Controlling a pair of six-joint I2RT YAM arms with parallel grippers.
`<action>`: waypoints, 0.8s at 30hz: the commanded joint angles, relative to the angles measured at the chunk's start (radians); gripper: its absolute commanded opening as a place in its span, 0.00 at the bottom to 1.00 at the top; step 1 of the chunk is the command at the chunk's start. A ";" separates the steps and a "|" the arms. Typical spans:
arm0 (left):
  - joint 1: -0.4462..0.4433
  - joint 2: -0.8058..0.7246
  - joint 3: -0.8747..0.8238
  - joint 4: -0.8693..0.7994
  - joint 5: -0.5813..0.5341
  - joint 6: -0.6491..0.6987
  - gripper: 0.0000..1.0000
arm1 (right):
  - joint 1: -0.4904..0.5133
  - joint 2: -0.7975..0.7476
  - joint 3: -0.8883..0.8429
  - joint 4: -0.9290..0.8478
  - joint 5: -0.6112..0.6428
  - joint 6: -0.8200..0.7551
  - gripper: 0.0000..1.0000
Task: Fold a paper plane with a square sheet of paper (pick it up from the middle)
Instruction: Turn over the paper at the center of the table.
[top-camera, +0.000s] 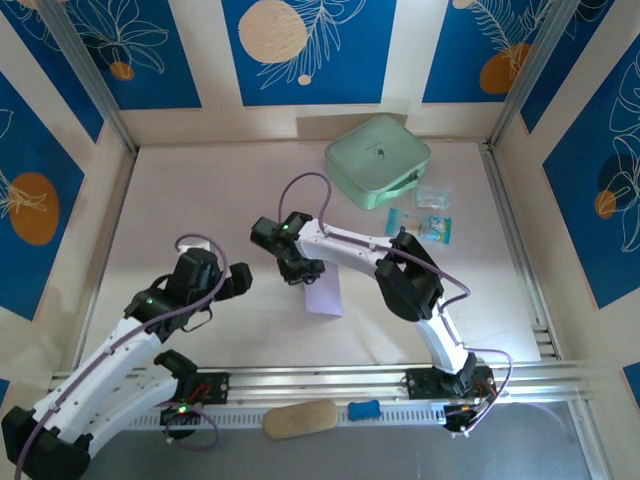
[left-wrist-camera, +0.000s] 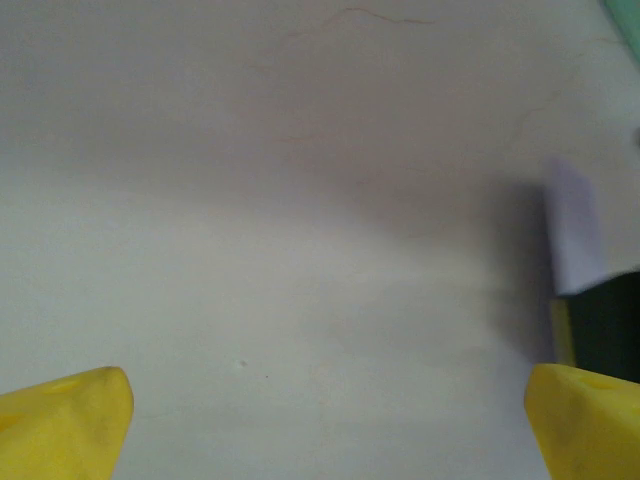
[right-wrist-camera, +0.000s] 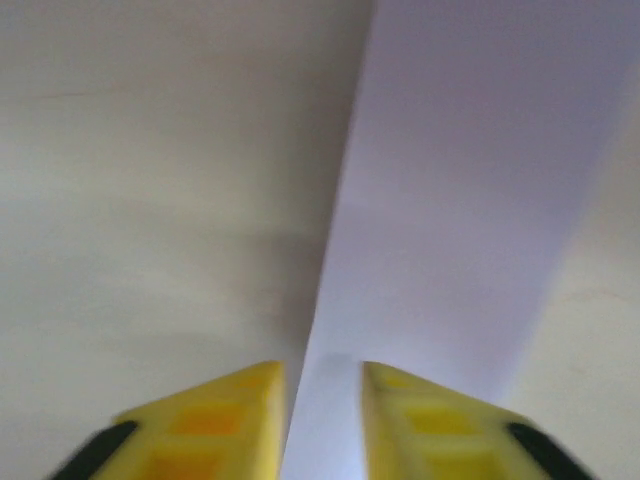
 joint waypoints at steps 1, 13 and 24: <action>0.009 -0.049 -0.068 0.095 0.161 -0.033 1.00 | -0.035 -0.123 -0.086 0.176 -0.243 -0.036 0.36; 0.009 0.293 -0.030 0.370 0.570 -0.073 0.57 | -0.318 -0.618 -0.801 0.671 -0.594 0.147 0.29; 0.001 0.547 0.002 0.562 0.692 -0.074 0.40 | -0.431 -0.528 -0.986 0.925 -0.718 0.182 0.09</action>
